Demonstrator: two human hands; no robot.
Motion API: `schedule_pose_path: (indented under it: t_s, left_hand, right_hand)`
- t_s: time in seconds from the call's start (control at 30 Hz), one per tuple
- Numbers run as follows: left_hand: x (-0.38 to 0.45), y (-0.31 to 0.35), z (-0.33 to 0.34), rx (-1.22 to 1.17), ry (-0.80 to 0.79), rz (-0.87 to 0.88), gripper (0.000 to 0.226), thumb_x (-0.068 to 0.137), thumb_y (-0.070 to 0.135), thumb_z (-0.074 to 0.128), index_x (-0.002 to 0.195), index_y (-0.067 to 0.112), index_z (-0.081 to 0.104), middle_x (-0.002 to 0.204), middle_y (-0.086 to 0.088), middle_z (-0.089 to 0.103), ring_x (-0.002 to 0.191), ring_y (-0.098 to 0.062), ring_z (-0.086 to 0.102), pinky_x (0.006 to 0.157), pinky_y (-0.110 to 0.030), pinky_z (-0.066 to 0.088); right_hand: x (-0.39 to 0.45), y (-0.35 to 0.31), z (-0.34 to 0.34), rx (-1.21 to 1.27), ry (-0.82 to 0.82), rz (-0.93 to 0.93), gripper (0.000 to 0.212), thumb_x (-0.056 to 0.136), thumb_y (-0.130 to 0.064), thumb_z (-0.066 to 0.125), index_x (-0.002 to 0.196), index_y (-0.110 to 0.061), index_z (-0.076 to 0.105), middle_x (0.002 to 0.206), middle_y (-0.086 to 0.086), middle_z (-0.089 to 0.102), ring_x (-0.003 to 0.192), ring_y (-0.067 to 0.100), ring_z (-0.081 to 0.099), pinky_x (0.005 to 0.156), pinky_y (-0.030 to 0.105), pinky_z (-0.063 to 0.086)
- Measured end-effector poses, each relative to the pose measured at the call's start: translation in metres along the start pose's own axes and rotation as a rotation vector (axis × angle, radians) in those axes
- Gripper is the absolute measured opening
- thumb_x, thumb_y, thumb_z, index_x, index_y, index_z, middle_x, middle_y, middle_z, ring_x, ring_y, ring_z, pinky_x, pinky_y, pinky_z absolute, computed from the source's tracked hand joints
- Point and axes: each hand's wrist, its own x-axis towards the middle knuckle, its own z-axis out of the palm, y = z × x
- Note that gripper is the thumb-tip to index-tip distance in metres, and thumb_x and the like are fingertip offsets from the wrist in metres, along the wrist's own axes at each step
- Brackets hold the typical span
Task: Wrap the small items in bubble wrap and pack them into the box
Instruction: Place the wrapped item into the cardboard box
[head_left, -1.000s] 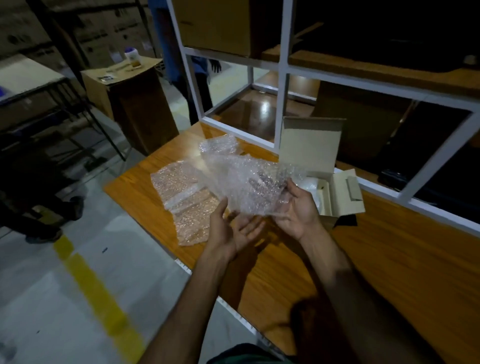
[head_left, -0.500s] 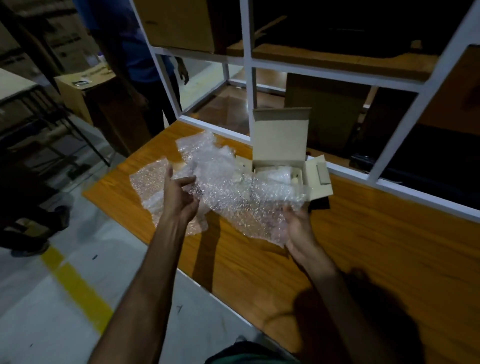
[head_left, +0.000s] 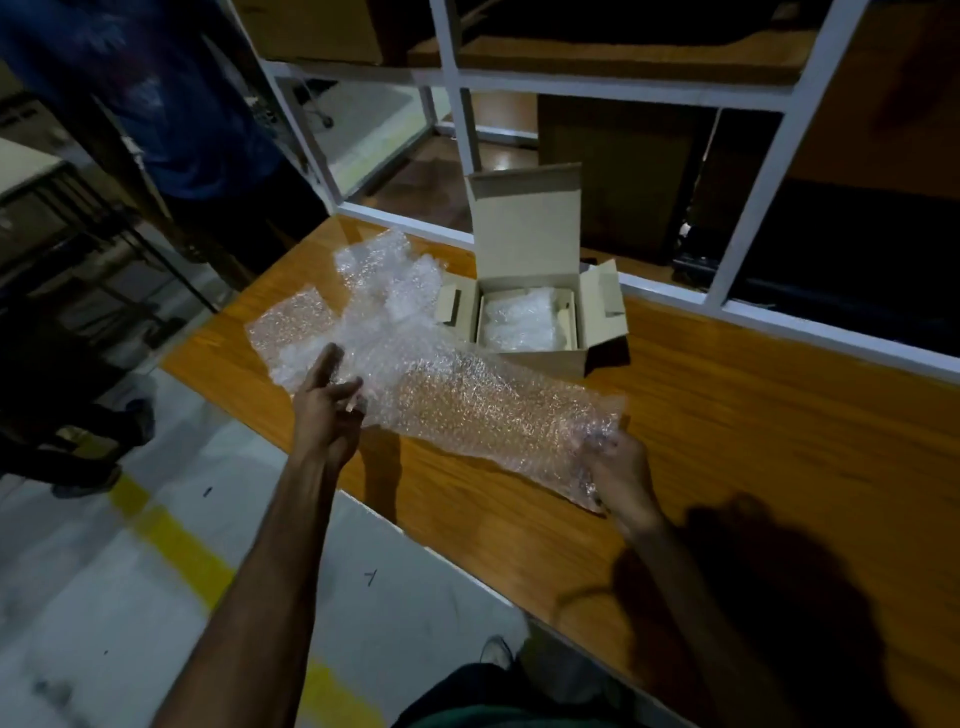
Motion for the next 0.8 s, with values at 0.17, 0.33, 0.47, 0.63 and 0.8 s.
schedule_pose_path:
  t_s: [0.17, 0.33, 0.47, 0.63, 0.8]
  left_hand:
    - [-0.005, -0.012, -0.009, 0.214, -0.06, 0.036, 0.083, 0.088, -0.025, 0.04, 0.15, 0.028, 0.056, 0.155, 0.011, 0.055, 0.11, -0.018, 0.066, 0.056, -0.026, 0.041]
    - [-0.012, -0.034, -0.016, 0.551, -0.099, 0.132, 0.084, 0.086, -0.023, 0.046, 0.158, 0.02, 0.046, 0.164, 0.003, 0.043, 0.091, 0.002, 0.063, 0.071, -0.026, 0.054]
    - [-0.012, -0.046, -0.028, 0.732, -0.087, 0.161, 0.082, 0.088, -0.018, 0.05, 0.16, 0.02, 0.04, 0.165, -0.008, 0.041, 0.084, -0.012, 0.065, 0.072, -0.033, 0.059]
    - [-0.01, -0.059, -0.028, 0.842, -0.037, 0.193, 0.074, 0.092, -0.013, 0.055, 0.159, 0.015, 0.04, 0.149, 0.0, 0.053, 0.086, -0.02, 0.07, 0.075, -0.039, 0.064]
    - [-0.032, -0.069, -0.019, 1.018, -0.034, 0.326, 0.04, 0.094, 0.012, 0.054, 0.132, 0.011, 0.062, 0.116, -0.002, 0.06, 0.104, -0.025, 0.059, 0.095, -0.042, 0.053]
  right_hand:
    - [-0.007, 0.018, -0.014, -0.109, 0.047, -0.03, 0.071, 0.096, -0.019, 0.076, 0.158, -0.025, 0.043, 0.152, 0.002, 0.058, 0.122, 0.026, 0.067, 0.089, 0.051, 0.064]
    - [-0.021, 0.024, -0.025, -0.244, 0.212, -0.121, 0.072, 0.097, -0.007, 0.073, 0.159, -0.026, 0.042, 0.151, -0.002, 0.056, 0.1, 0.02, 0.071, 0.075, 0.05, 0.067]
    - [-0.029, 0.026, -0.036, -0.291, 0.32, -0.111, 0.071, 0.098, -0.009, 0.073, 0.161, -0.022, 0.042, 0.153, 0.003, 0.055, 0.113, 0.027, 0.068, 0.083, 0.05, 0.065]
    - [-0.035, 0.029, -0.054, -0.409, 0.43, -0.137, 0.058, 0.098, -0.016, 0.073, 0.151, -0.022, 0.051, 0.135, 0.007, 0.069, 0.102, 0.03, 0.072, 0.078, 0.046, 0.064]
    - [-0.029, 0.026, -0.074, -0.452, 0.456, -0.226, 0.055, 0.098, -0.018, 0.073, 0.149, -0.02, 0.053, 0.137, 0.006, 0.068, 0.097, 0.024, 0.072, 0.072, 0.041, 0.062]
